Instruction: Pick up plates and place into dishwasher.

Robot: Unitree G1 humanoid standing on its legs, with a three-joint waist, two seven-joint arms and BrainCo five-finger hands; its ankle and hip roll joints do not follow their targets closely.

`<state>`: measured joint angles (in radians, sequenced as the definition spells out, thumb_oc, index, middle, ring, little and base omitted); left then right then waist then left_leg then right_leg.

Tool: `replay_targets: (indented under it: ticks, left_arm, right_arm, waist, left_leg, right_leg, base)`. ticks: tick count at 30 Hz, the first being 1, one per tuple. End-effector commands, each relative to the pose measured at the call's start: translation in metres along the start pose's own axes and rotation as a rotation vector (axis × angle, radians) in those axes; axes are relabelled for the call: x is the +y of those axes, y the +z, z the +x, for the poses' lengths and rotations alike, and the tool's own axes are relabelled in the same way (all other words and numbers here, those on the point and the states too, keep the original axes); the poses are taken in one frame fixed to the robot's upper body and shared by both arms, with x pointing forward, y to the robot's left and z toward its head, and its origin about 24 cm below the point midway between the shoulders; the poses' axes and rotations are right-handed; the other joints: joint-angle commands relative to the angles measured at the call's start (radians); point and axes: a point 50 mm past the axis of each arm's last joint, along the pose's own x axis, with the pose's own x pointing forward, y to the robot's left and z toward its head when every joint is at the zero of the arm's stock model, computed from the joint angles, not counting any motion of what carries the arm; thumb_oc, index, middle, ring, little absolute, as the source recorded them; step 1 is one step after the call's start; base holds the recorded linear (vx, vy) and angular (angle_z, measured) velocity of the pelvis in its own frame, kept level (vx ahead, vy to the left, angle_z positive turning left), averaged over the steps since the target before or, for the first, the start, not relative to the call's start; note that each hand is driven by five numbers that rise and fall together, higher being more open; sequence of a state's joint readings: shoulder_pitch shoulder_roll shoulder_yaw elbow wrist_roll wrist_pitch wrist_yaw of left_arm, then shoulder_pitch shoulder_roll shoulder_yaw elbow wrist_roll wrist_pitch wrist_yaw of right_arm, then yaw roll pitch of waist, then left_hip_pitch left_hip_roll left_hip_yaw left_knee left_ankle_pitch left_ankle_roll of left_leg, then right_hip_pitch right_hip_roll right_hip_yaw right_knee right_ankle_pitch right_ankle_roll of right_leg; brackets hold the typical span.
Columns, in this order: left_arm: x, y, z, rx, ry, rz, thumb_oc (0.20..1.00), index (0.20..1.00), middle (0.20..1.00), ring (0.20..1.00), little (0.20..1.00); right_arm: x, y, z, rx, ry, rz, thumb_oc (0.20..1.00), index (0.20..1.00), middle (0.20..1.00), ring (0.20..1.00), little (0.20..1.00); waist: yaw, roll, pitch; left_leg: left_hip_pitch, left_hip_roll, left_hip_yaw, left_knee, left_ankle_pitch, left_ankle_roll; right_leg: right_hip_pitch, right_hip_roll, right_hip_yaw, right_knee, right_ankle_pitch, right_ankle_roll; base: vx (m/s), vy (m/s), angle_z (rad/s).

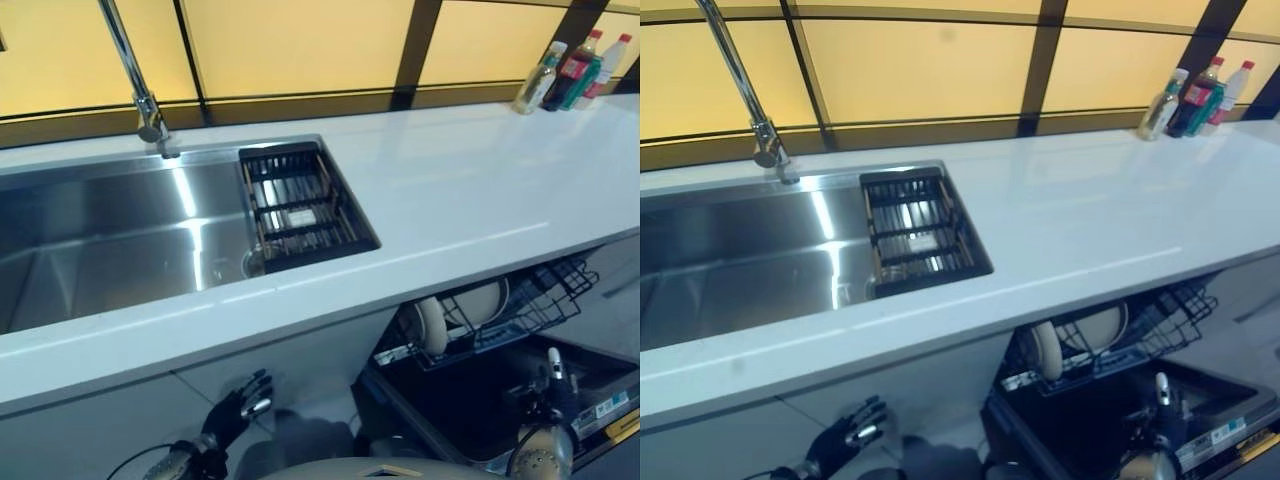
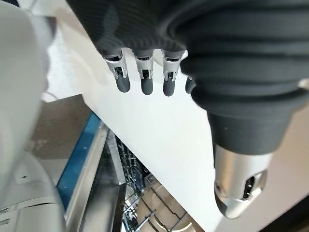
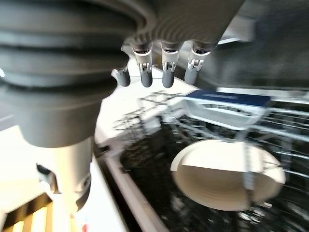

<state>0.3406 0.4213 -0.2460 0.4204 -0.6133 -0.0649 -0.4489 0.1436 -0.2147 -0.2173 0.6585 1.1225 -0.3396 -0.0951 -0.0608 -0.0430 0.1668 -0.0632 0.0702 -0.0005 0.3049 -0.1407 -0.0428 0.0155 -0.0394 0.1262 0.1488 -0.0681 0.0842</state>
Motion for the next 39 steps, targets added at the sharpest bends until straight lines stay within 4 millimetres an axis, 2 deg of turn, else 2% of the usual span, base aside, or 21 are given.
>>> replay_targets:
  ticks: [1, 4, 8, 12, 14, 18, 19, 24, 29, 33, 39]
  left_arm:
    - [-0.008, 0.016, 0.004, -0.049, -0.066, 0.017, 1.000, 1.000, 1.000, 1.000, 1.000]
    - [-0.012, 0.013, 0.007, -0.025, -0.083, 0.015, 1.000, 1.000, 1.000, 1.000, 1.000]
    - [-0.014, 0.005, 0.008, 0.006, -0.089, 0.019, 1.000, 1.000, 1.000, 1.000, 1.000]
    - [-0.012, 0.001, 0.009, 0.024, -0.093, 0.021, 1.000, 1.000, 1.000, 1.000, 1.000]
    - [-0.010, -0.002, 0.009, 0.039, -0.093, 0.026, 1.000, 1.000, 1.000, 1.000, 1.000]
    - [-0.010, -0.008, 0.004, 0.074, -0.084, 0.037, 1.000, 1.000, 1.000, 1.000, 1.000]
    - [-0.010, -0.008, 0.004, 0.075, -0.085, 0.041, 1.000, 1.000, 1.000, 1.000, 1.000]
    - [-0.005, 0.003, 0.005, 0.037, -0.089, 0.049, 1.000, 1.000, 1.000, 1.000, 1.000]
    - [-0.004, -0.005, 0.002, 0.049, -0.086, 0.037, 1.000, 1.000, 1.000, 1.000, 1.000]
    - [-0.006, -0.009, -0.001, 0.070, -0.093, 0.047, 1.000, 1.000, 1.000, 1.000, 1.000]
    - [-0.005, -0.002, -0.003, 0.071, -0.098, 0.061, 1.000, 1.000, 1.000, 1.000, 1.000]
  right_arm:
    - [0.022, 0.019, 0.016, -0.062, 0.065, 0.039, 1.000, 1.000, 1.000, 1.000, 1.000]
    - [0.016, 0.009, 0.020, -0.003, -0.013, 0.056, 1.000, 1.000, 1.000, 1.000, 1.000]
    - [-0.006, 0.002, 0.025, 0.046, -0.226, 0.082, 1.000, 1.000, 1.000, 1.000, 1.000]
    - [-0.023, 0.002, 0.025, 0.052, -0.424, 0.146, 1.000, 1.000, 1.000, 1.000, 1.000]
    - [-0.030, 0.002, 0.025, 0.062, -0.471, 0.192, 1.000, 1.000, 1.000, 1.000, 1.000]
    - [-0.026, -0.001, 0.026, 0.091, -0.453, 0.196, 1.000, 1.000, 1.000, 1.000, 1.000]
    - [-0.023, -0.004, 0.027, 0.105, -0.429, 0.213, 1.000, 1.000, 1.000, 1.000, 1.000]
    - [-0.018, -0.010, 0.027, 0.141, -0.341, 0.269, 1.000, 1.000, 1.000, 1.000, 1.000]
    - [-0.027, -0.018, 0.022, 0.189, -0.334, 0.247, 1.000, 1.000, 1.000, 1.000, 1.000]
    - [-0.031, -0.017, 0.022, 0.196, -0.344, 0.207, 1.000, 1.000, 1.000, 1.000, 1.000]
    - [-0.021, -0.008, 0.029, 0.169, -0.315, 0.208, 1.000, 1.000, 1.000, 1.000, 1.000]
  waist:
    - [0.021, 0.010, 0.025]
    - [0.036, 0.019, 0.017]
    - [0.063, 0.029, 0.004]
    - [0.087, 0.035, -0.007]
    - [0.098, 0.037, -0.012]
    - [0.125, 0.034, -0.019]
    - [0.129, 0.037, -0.018]
    - [0.135, 0.048, 0.005]
    - [0.134, 0.044, 0.001]
    - [0.143, 0.041, 0.000]
    - [0.164, 0.041, 0.014]
  left_leg:
    - [0.024, -0.014, -0.015, -0.060, 0.021, 0.067]
    - [0.027, -0.016, -0.022, -0.060, 0.021, 0.064]
    - [0.031, -0.017, -0.033, -0.058, 0.028, 0.061]
    - [0.037, -0.016, -0.045, -0.055, 0.031, 0.058]
    - [0.038, -0.016, -0.051, -0.053, 0.034, 0.055]
    - [0.033, -0.022, -0.071, -0.046, 0.051, 0.052]
    - [0.035, -0.020, -0.074, -0.043, 0.041, 0.053]
    - [0.006, -0.012, -0.079, -0.038, 0.055, 0.050]
    - [-0.002, -0.019, -0.080, -0.018, 0.053, 0.051]
    - [0.006, -0.017, -0.080, -0.011, 0.052, 0.052]
    - [-0.001, -0.010, -0.090, -0.007, 0.057, 0.052]
  right_leg:
    - [-0.059, -0.022, -0.046, 0.008, 0.102, 0.058]
    - [-0.054, -0.024, -0.060, 0.009, 0.096, 0.054]
    - [-0.041, -0.026, -0.078, 0.009, 0.093, 0.048]
    - [-0.027, -0.029, -0.093, 0.011, 0.088, 0.044]
    - [-0.021, -0.029, -0.101, 0.013, 0.088, 0.043]
    - [-0.016, -0.034, -0.115, 0.020, 0.097, 0.041]
    - [-0.012, -0.033, -0.117, 0.023, 0.087, 0.042]
    - [-0.031, -0.031, -0.128, 0.030, 0.087, 0.039]
    - [-0.032, -0.031, -0.122, 0.034, 0.093, 0.037]
    - [-0.017, -0.029, -0.119, 0.033, 0.095, 0.039]
    - [-0.009, -0.025, -0.116, 0.025, 0.102, 0.044]
  base:
    - [0.05, 0.005, 0.05]
    - [0.06, 0.003, 0.05]
    - [0.08, 0.006, 0.08]
    - [0.09, 0.017, 0.14]
    - [0.12, 0.010, 0.18]
    - [0.11, -0.003, 0.16]
    - [0.06, 0.000, 0.12]
    - [-0.05, 0.006, 0.13]
    - [0.03, -0.001, 0.01]
    - [0.08, -0.030, 0.02]
    - [0.01, -0.005, 0.00]
